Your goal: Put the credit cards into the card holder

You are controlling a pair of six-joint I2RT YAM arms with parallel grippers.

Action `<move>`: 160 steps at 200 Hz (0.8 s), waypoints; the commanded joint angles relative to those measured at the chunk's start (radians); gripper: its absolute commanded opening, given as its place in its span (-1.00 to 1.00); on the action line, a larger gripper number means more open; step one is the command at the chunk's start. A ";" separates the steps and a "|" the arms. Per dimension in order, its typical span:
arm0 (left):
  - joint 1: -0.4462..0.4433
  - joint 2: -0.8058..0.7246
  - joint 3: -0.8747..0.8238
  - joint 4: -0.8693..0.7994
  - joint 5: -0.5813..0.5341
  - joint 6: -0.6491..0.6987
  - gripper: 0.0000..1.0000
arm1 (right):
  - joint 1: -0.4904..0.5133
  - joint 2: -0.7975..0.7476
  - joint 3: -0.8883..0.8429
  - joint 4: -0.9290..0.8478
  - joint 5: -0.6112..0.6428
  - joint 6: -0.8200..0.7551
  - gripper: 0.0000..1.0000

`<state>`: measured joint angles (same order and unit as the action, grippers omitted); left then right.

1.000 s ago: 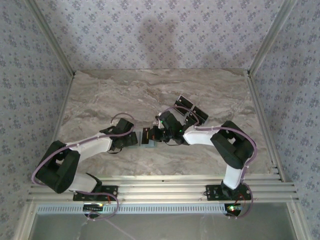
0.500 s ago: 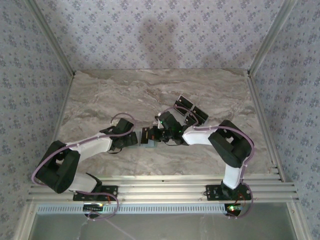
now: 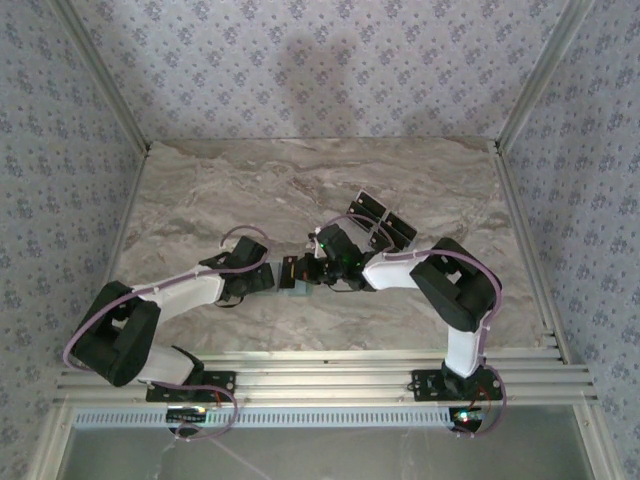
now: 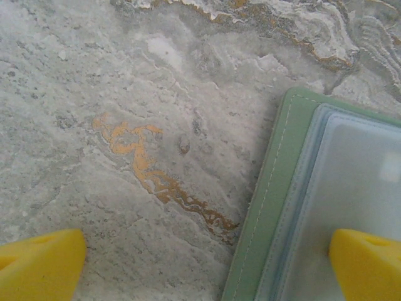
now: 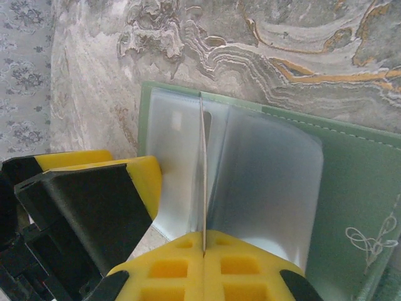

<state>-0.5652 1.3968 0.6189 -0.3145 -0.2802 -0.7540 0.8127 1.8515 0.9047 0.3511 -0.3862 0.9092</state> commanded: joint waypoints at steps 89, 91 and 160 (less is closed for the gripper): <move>-0.002 0.031 -0.018 -0.115 -0.041 -0.008 1.00 | -0.014 -0.041 -0.047 0.052 -0.017 0.037 -1.00; -0.003 0.030 -0.018 -0.115 -0.041 -0.008 1.00 | -0.014 -0.040 -0.045 0.053 -0.017 0.038 -1.00; -0.001 0.030 -0.018 -0.115 -0.042 -0.007 1.00 | -0.001 0.003 -0.024 0.075 -0.026 0.053 -1.00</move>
<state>-0.5652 1.3968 0.6189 -0.3149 -0.2810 -0.7544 0.8040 1.8309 0.8658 0.4023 -0.3950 0.9482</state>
